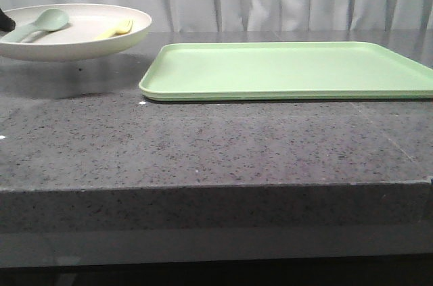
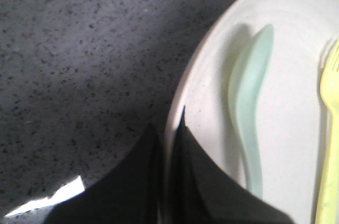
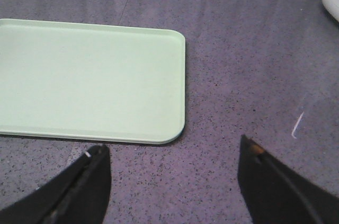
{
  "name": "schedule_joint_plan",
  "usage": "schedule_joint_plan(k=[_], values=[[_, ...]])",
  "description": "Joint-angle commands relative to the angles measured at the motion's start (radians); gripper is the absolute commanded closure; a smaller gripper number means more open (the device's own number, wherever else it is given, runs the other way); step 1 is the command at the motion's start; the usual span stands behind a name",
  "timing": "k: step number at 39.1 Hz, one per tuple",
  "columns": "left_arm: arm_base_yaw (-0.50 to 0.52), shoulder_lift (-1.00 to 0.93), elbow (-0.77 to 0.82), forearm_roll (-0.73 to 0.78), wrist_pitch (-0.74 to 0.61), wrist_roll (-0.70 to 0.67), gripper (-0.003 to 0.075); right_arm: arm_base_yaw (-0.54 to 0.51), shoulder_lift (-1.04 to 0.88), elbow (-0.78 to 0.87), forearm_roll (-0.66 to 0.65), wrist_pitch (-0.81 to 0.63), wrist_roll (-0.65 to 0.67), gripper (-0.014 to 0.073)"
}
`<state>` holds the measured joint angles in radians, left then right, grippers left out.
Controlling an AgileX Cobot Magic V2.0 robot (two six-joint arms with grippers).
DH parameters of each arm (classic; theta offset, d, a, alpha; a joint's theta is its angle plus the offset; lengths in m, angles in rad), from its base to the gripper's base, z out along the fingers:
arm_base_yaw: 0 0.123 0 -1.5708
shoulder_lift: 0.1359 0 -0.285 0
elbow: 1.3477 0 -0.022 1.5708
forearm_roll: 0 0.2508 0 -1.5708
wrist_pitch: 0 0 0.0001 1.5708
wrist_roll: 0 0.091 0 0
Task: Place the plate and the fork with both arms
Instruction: 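Lift the plate with the left gripper and carry it over the tray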
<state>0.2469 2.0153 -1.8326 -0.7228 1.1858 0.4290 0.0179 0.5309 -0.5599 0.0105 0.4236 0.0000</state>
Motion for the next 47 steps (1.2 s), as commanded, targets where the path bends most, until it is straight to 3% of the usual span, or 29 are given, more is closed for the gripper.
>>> schedule_joint_plan(k=[1,13,29,47], values=[[-0.018,-0.054,-0.035,-0.125,-0.004,-0.019,0.0738,0.0,0.007,-0.035,0.0,-0.073,-0.006,0.0064],[-0.174,-0.054,-0.035,-0.127,-0.073,-0.121,0.0738,0.0,0.007,-0.035,0.0,-0.073,-0.006,0.0064],[-0.458,-0.05,-0.035,-0.096,-0.31,-0.267,0.0738,0.0,0.007,-0.035,0.0,-0.073,-0.006,0.0064],[-0.658,0.009,-0.033,0.109,-0.527,-0.575,0.0738,0.0,0.007,-0.035,0.0,-0.073,-0.006,0.0064]])
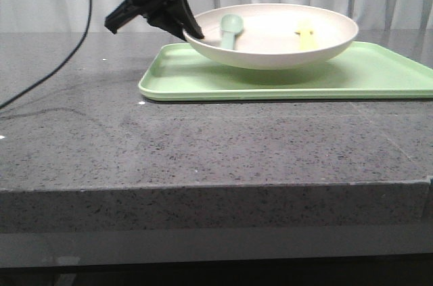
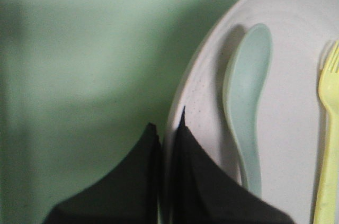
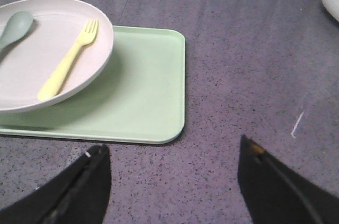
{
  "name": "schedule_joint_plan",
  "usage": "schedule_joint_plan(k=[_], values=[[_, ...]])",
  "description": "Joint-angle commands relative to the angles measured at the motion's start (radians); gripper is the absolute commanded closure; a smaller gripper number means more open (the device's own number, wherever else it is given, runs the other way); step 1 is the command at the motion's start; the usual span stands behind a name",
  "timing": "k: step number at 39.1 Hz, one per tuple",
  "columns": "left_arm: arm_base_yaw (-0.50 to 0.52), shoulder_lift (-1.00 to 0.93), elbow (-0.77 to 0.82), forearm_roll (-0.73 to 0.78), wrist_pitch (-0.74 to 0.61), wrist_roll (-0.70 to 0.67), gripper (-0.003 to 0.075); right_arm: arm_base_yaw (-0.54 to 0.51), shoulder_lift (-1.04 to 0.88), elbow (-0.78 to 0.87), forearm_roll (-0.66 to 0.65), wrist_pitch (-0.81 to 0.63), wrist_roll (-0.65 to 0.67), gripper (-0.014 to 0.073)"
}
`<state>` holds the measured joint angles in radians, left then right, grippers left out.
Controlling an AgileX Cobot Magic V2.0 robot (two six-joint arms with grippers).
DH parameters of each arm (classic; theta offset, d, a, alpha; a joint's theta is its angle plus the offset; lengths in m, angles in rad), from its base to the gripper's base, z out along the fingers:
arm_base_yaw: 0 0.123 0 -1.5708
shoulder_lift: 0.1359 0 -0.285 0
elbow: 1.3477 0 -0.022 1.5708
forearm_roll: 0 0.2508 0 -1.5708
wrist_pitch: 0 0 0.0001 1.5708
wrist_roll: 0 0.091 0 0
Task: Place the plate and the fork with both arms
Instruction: 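Lift the plate with the left gripper and carry it over the tray, then lower the plate onto the tray and open the left gripper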
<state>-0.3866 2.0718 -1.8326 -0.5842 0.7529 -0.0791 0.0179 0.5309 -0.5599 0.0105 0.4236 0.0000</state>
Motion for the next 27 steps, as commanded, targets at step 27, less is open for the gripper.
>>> schedule_joint_plan(k=[27], values=[[-0.071,-0.002,-0.033,-0.014,-0.144,-0.112,0.0654,0.0,0.007,-0.035,0.0,-0.073,-0.006,0.0064]])
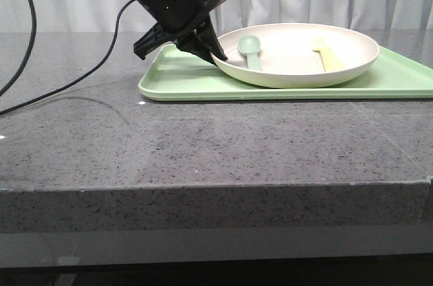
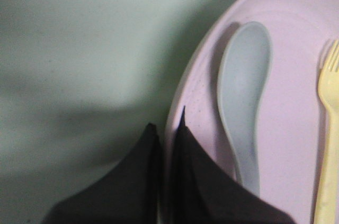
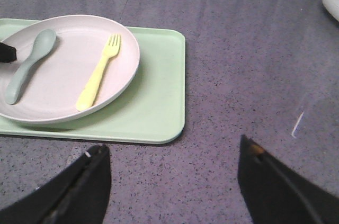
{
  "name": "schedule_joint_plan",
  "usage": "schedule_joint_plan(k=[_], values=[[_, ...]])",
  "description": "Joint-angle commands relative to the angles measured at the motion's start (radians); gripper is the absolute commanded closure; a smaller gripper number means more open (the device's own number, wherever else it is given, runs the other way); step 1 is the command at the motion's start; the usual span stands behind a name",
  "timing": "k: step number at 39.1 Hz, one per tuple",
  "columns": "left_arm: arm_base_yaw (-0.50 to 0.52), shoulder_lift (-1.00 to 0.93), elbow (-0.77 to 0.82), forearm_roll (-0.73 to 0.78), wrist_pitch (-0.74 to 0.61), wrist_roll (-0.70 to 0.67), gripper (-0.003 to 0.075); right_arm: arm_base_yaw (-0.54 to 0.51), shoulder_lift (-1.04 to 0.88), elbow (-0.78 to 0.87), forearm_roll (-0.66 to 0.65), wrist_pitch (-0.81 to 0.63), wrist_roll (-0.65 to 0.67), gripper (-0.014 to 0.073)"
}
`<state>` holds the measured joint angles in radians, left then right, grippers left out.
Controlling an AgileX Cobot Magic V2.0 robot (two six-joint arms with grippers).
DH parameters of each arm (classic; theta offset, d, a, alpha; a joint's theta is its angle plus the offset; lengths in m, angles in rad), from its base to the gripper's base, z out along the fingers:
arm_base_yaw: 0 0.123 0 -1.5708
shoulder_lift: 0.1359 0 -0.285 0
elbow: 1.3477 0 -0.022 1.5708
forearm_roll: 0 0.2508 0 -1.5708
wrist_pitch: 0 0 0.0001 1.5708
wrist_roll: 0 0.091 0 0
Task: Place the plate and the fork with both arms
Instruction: 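Lower the plate onto the tray and open the left gripper, then raise the left gripper away from the tray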
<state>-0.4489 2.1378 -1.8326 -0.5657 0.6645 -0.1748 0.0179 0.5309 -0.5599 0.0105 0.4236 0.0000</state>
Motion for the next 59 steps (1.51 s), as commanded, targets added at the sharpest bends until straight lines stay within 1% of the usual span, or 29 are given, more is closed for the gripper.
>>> schedule_joint_plan(k=[1,7,10,14,17,23,28,33,38,42,45,48,56,59], values=[[-0.008,-0.068,-0.033,-0.033,-0.055,-0.016,0.0634,0.0,0.007,-0.035,0.0,-0.073,-0.006,0.0064],[-0.008,-0.068,-0.033,-0.033,-0.055,-0.016,0.0467,0.0,0.007,-0.035,0.0,-0.073,-0.006,0.0064],[-0.008,-0.068,-0.033,-0.033,-0.052,-0.016,0.0365,0.0,0.007,-0.035,0.0,-0.073,-0.006,0.0064],[-0.008,-0.072,-0.033,-0.031,-0.029,-0.016,0.0304,0.0,0.007,-0.035,0.0,-0.073,-0.006,0.0064],[-0.006,-0.091,-0.033,-0.004,0.001,-0.014,0.0305,0.0,0.007,-0.035,0.0,-0.073,-0.006,0.0064],[-0.008,-0.167,-0.033,0.101,0.083,0.008,0.031,0.0,0.007,-0.035,0.0,-0.073,-0.006,0.0064],[-0.012,-0.264,-0.033,0.177,0.167,0.086,0.031,0.0,0.007,-0.035,0.0,-0.073,-0.006,0.0064],[-0.012,-0.356,-0.017,0.212,0.224,0.175,0.031,0.0,0.007,-0.035,0.0,-0.073,-0.006,0.0064],[0.003,-0.458,0.057,0.215,0.221,0.25,0.031,0.0,0.007,-0.035,0.0,-0.073,-0.006,0.0064],[0.035,-0.548,0.163,0.215,0.207,0.293,0.031,0.0,0.007,-0.035,0.0,-0.073,-0.006,0.0064],[0.073,-0.605,0.245,0.198,0.2,0.326,0.031,0.0,0.007,-0.035,0.0,-0.073,-0.006,0.0064],[0.12,-0.669,0.343,0.158,0.199,0.392,0.031,0.0,0.007,-0.035,0.0,-0.073,-0.006,0.0064],[0.263,-0.861,0.599,-0.064,0.199,0.622,0.031,0.0,0.007,-0.035,0.0,-0.073,-0.006,0.0064],[0.317,-0.934,0.673,-0.084,0.201,0.678,0.031,0.0,0.007,-0.035,0.0,-0.073,-0.006,0.0064]])
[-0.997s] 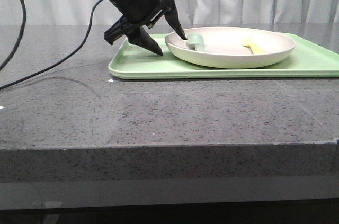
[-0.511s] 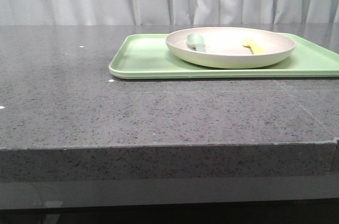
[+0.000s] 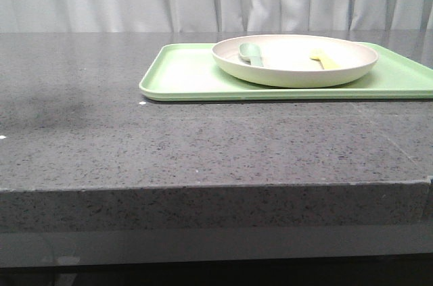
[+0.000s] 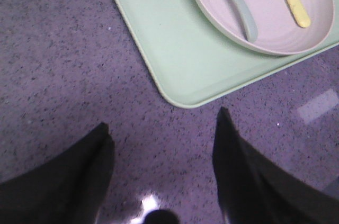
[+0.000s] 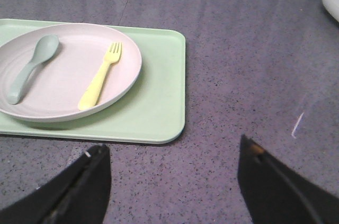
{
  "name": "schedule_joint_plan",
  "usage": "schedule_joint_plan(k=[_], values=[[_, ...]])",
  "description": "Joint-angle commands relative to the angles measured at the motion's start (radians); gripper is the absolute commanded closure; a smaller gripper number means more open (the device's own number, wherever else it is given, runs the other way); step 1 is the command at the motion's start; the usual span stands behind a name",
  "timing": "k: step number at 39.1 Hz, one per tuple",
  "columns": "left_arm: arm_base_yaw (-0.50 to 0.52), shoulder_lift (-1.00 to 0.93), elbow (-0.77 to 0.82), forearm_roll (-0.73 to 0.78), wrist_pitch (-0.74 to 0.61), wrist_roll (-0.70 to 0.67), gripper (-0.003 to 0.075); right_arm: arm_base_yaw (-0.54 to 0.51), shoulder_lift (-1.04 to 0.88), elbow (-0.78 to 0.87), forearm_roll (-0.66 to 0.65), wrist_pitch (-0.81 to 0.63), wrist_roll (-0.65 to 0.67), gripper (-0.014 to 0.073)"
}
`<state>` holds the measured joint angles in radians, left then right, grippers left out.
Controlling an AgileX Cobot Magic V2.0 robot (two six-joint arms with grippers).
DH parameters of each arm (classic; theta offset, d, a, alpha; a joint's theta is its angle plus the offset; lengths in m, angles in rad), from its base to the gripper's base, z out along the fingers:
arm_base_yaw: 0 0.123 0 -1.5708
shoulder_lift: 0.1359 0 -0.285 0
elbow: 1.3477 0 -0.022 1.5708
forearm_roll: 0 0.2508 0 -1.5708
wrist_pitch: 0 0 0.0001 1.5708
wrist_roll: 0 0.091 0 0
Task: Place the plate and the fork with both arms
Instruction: 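Raise the left gripper away from the tray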
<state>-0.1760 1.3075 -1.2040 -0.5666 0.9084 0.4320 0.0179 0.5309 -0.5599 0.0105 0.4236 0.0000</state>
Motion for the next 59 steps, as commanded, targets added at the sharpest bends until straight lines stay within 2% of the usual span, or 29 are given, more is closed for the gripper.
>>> schedule_joint_plan(k=[1,9,16,25,30,36,40,45,50,59], values=[[0.062,-0.134,0.072,-0.08,-0.041,0.08,0.031,0.0,0.007,-0.035,0.0,-0.073,-0.006,0.0064],[0.148,-0.348,0.228,-0.034,-0.037,0.093,0.031,0.0,0.007,-0.035,-0.001,-0.072,-0.006,0.0064],[0.152,-0.525,0.327,-0.022,-0.016,0.093,0.031,0.0,0.007,-0.034,-0.001,-0.072,-0.006,0.0064],[0.152,-0.646,0.36,-0.02,0.068,0.089,0.031,0.0,0.007,-0.013,-0.001,-0.068,-0.006,0.0064],[0.152,-0.677,0.363,0.064,0.067,-0.028,0.031,0.0,0.007,-0.012,-0.001,-0.063,-0.006,0.0064],[0.13,-0.696,0.373,0.266,0.051,-0.202,0.031,0.0,0.007,-0.012,-0.001,-0.066,-0.006,0.0064],[0.081,-0.699,0.376,0.327,0.041,-0.228,0.031,0.0,0.007,-0.02,0.0,-0.057,-0.006,0.0064],[0.007,-0.699,0.376,0.329,0.014,-0.228,0.031,0.0,0.016,-0.094,0.022,0.034,-0.006,0.0064],[-0.06,-0.699,0.376,0.329,-0.039,-0.228,0.031,0.0,0.059,-0.222,0.025,0.208,-0.006,0.0064],[-0.072,-0.699,0.376,0.329,-0.075,-0.228,0.031,0.01,0.172,-0.391,0.091,0.436,-0.055,0.0064]])
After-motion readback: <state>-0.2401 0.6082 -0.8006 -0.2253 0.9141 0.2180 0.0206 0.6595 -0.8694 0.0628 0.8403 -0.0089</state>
